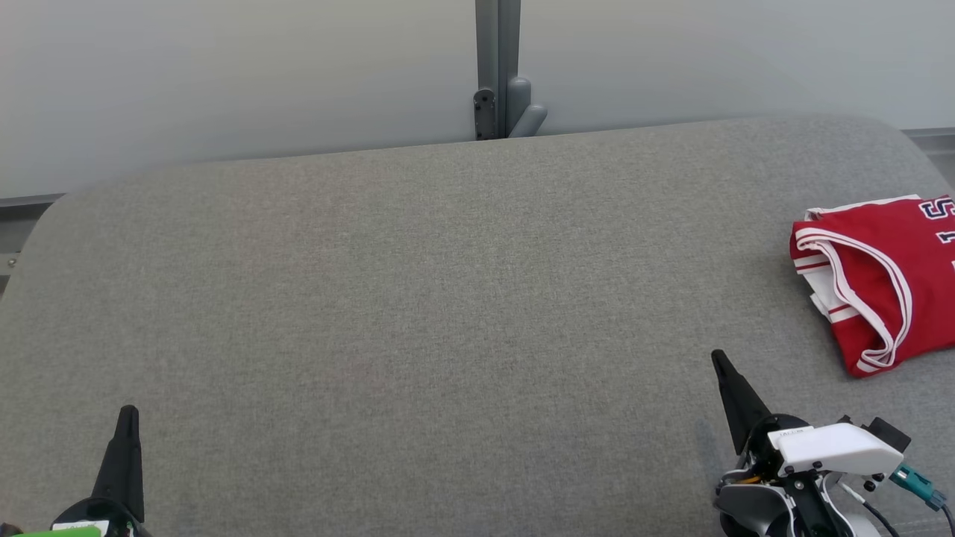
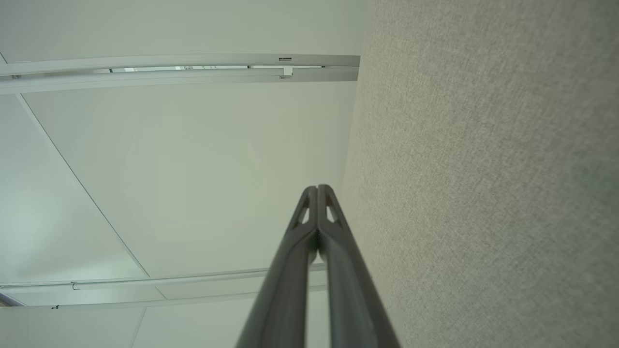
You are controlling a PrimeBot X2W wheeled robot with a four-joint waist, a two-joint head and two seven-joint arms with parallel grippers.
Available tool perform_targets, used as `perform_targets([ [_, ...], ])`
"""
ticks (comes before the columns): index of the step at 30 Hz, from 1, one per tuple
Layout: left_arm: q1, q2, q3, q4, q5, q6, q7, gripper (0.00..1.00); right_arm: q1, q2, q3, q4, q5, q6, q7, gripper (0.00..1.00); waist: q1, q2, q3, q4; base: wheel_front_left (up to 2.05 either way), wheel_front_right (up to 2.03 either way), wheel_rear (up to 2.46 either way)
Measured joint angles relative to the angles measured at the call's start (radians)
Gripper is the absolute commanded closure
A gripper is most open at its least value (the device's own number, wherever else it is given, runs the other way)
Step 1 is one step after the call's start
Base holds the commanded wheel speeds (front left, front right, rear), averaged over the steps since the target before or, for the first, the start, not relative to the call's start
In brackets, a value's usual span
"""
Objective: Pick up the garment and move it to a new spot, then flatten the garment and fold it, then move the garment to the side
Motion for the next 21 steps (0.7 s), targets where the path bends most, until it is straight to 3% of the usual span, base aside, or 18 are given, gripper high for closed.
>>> perform_targets([
  [21, 0.000, -0.006, 0.010, 0.002, -0.019, -0.004, 0.009, 1.00, 0.000, 0.002, 0.001, 0.003, 0.018, 0.000, 0.002, 1.00, 0.0000, 0.0000, -0.002, 0.001, 0.00, 0.00, 0.00],
])
